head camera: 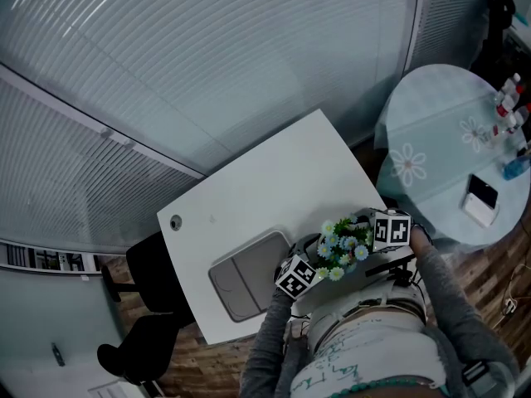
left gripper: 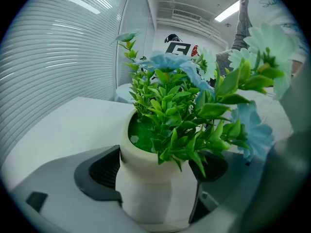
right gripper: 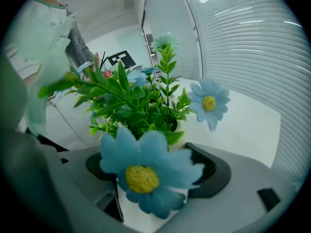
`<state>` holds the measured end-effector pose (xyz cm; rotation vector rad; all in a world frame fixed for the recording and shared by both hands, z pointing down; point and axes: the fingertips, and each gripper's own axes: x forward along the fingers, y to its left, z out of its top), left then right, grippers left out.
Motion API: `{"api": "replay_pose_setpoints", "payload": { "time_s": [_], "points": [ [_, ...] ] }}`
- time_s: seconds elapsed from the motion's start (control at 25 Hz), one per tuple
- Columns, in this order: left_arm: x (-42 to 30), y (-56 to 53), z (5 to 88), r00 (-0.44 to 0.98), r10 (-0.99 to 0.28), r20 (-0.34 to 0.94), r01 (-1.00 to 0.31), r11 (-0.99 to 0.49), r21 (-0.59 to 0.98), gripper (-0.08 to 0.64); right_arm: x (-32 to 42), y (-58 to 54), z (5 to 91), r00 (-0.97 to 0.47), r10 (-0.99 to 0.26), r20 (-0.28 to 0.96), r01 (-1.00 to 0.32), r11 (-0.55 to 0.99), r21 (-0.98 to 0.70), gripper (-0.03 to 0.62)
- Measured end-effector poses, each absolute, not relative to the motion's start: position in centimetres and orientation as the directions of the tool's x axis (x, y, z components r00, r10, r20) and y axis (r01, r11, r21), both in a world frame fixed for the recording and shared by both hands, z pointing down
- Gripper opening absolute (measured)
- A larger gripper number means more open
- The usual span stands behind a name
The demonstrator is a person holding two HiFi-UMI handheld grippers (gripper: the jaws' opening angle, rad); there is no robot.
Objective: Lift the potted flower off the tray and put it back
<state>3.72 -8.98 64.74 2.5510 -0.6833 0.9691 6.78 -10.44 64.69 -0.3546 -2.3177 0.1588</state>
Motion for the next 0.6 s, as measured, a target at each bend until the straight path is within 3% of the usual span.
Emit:
{"api": "replay_pose_setpoints", "payload": {
  "time_s": [0.6],
  "points": [
    [1.4,-8.2,63.7,0.625,-0.39,0.676,-0.609,-0.786,0.109,0.437,9.4,-10.9,64.4,-0.671,0.246,0.699,0.134,0.968,-0.212,0.367]
  ]
}}
